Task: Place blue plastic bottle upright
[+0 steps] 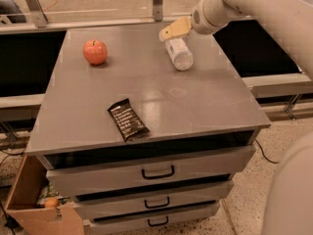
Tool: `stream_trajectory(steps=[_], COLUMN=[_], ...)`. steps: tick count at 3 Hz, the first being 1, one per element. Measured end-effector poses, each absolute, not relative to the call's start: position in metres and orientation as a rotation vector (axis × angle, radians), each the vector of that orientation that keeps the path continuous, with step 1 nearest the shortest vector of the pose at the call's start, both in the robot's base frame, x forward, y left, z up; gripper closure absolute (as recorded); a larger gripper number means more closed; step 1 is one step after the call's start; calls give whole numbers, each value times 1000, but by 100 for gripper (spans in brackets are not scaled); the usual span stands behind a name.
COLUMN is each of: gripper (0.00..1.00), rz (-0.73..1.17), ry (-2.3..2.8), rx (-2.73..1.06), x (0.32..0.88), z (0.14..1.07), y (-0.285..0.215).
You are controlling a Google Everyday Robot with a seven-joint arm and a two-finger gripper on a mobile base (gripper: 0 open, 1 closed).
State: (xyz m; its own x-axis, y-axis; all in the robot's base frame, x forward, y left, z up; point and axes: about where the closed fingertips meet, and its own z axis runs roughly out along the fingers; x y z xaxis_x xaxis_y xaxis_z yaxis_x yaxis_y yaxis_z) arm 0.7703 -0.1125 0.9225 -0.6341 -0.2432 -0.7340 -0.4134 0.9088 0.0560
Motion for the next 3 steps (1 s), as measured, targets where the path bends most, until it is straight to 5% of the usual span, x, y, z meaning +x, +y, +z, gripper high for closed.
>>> stream_trajectory(steps=[3], gripper=[0], rz=[274], ry=[2398], rx=[-363], x=[840], z=[877], y=[-88])
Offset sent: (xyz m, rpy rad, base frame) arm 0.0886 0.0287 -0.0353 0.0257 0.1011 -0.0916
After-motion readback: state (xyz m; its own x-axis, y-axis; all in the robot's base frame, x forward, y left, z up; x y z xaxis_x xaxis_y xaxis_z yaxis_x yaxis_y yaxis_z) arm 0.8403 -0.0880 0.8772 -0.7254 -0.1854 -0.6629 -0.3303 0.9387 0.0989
